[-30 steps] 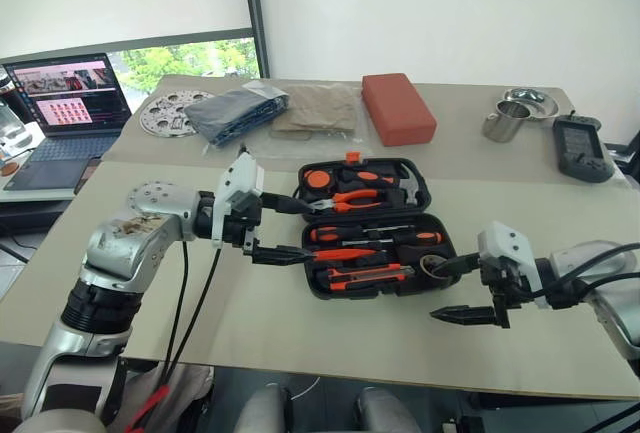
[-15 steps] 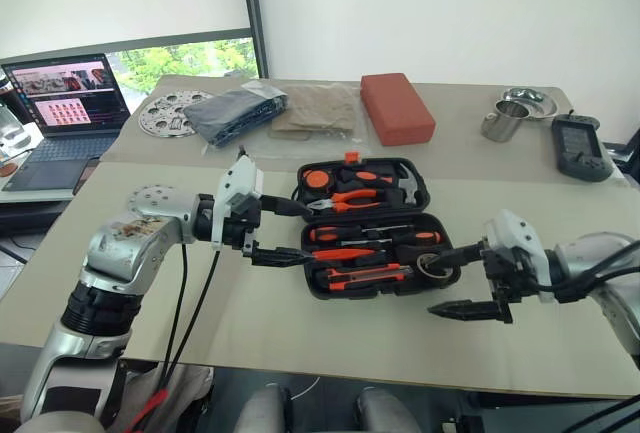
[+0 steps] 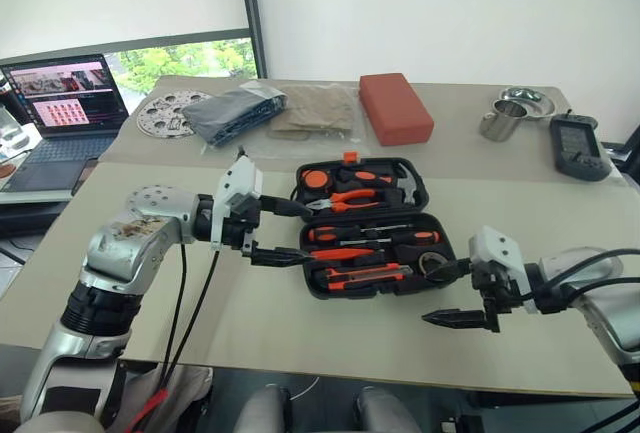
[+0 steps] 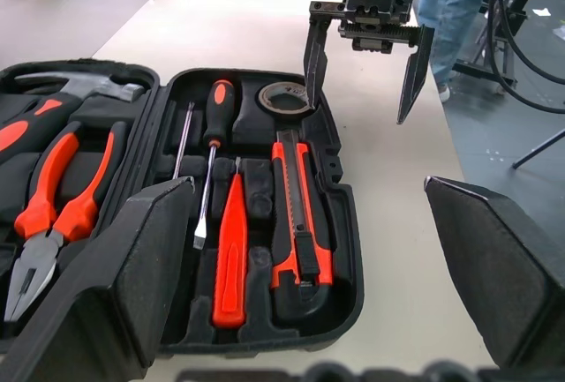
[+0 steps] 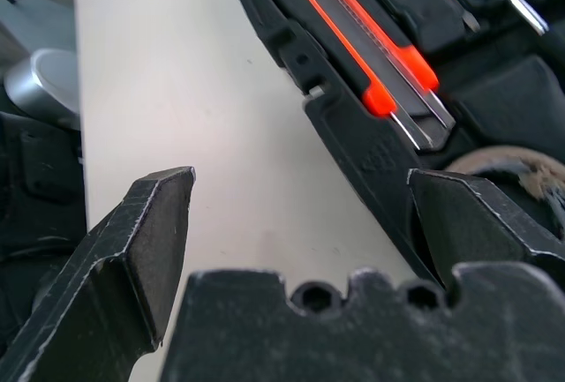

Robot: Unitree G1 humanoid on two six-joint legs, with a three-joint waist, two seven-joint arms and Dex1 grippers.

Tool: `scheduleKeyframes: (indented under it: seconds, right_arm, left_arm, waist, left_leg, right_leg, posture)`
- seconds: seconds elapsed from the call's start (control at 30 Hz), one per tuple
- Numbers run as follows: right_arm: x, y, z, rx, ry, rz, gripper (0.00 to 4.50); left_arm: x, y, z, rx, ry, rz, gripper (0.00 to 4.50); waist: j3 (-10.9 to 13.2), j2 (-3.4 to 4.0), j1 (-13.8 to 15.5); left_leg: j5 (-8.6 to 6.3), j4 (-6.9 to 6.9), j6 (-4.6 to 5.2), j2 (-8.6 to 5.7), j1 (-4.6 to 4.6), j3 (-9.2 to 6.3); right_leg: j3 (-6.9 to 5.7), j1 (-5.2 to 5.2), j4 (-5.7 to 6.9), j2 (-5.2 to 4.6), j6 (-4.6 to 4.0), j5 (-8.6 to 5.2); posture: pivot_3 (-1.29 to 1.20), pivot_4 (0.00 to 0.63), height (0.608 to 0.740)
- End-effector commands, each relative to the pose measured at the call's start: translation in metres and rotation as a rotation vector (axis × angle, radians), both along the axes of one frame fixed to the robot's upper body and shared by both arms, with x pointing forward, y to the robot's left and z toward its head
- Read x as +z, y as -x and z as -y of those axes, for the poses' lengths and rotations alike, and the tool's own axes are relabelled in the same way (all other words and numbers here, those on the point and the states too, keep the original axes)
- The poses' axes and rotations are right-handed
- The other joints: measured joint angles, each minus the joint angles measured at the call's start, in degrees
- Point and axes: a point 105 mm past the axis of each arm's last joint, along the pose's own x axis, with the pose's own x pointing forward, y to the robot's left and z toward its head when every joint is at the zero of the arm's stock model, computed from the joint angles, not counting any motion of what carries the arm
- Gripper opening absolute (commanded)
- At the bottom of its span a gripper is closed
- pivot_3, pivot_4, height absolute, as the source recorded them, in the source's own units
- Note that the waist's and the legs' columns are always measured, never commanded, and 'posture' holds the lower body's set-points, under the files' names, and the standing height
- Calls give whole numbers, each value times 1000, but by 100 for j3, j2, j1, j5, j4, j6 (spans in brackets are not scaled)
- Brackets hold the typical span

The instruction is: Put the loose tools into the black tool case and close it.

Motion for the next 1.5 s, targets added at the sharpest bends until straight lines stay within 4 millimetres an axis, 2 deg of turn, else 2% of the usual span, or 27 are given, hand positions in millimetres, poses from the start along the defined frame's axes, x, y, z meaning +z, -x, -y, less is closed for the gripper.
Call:
scheduleKeyframes:
  seconds: [0.03, 0.1, 0.2, 0.33, 0.47, 0.6, 0.7, 0.87, 0.97, 1.07, 1.17, 1.5]
  right_arm:
    - [15, 2, 1, 18, -18, 40, 4467]
    - [21, 1, 0, 5, -50, 46, 4467]
    - [40, -17, 9, -79, -124, 110, 4467]
    - [53, -55, 32, -262, -174, 235, 4467]
    - [57, -91, 42, -430, -235, 286, 4467]
    - [49, -120, 54, -616, -290, 202, 4467]
    - [42, -140, 56, -744, -348, 78, 4467]
    - [37, -160, 46, -826, -416, -49, 4467]
    - [35, -170, 42, -852, -441, -69, 4467]
    - [32, -177, 38, -854, -440, -82, 4467]
    - [31, -180, 37, -859, -444, -85, 3790]
    - [33, -188, 24, -829, -449, -75, 358]
  left_arm:
    - [9, 0, -3, 6, 4, 40, 4500]
    - [8, -1, -5, 15, 5, 35, 4500]
    - [7, -8, -16, 91, 20, 16, 4500]
    - [-5, -21, -28, 237, 61, -22, 4500]
    - [-13, -39, -37, 398, 113, -69, 4500]
    - [-23, -63, -52, 581, 126, -108, 4500]
    - [-27, -83, -58, 716, 184, -213, 4500]
    - [-31, -102, -51, 825, 221, -341, 4500]
    - [-33, -119, -54, 945, 276, -452, 4500]
    - [-37, -124, -46, 948, 283, -514, 4500]
    - [-38, -129, -44, 959, 280, -530, 4500]
    - [-43, -132, -41, 966, 321, -594, 4500]
  waist:
    - [0, 0, 10]
    - [0, 0, 9]
    - [4, -6, -26]
    - [8, -13, -52]
    - [2, -4, -24]
    - [2, -3, -11]
    - [0, -1, 3]
    - [-2, 3, -2]
    - [-3, 3, -2]
    - [-4, 4, -9]
    - [-6, 6, -16]
    - [-6, 6, -44]
  left_leg:
    - [0, 0, 0, -1, -1, 0]
    - [0, 0, 0, -1, -1, 0]
    - [0, 0, 0, 1, 1, 0]
    - [0, -3, 0, 5, 11, 0]
    - [0, -2, 0, 4, 9, -1]
    - [0, -3, 0, -1, 5, 0]
    - [0, -5, 0, -4, 4, 0]
    - [1, -13, 0, -8, -9, -1]
    - [1, -18, -1, -9, -17, 0]
    - [4, -15, -4, -10, -43, -1]
    - [7, -22, -10, -12, -41, 0]
    - [23, -35, -37, -13, -38, 1]
  right_leg:
    - [0, 0, 0, 0, 0, 0]
    - [0, 0, -1, -1, 1, 0]
    - [1, 0, 1, 0, 1, 0]
    - [3, 1, 7, 3, 0, 0]
    - [2, -1, 7, 0, -9, 5]
    - [2, -4, 7, -5, -11, 7]
    - [-1, -8, 11, -8, -13, 8]
    - [-3, -26, 15, -10, -14, 10]
    - [-4, -43, 26, -11, -15, 11]
    - [-5, -75, 78, -9, -18, 13]
    - [-7, -77, 88, -11, -18, 13]
    - [-10, -82, 88, -10, -17, 13]
  posture:
    - [0, 150, 727]
    - [0, 150, 727]
    - [0, 150, 727]
    - [0, 150, 727]
    - [0, 150, 727]
    - [0, 150, 727]
    - [0, 150, 727]
    - [0, 150, 727]
    - [0, 150, 727]
    - [0, 150, 727]
    - [0, 150, 727]
    - [0, 150, 727]
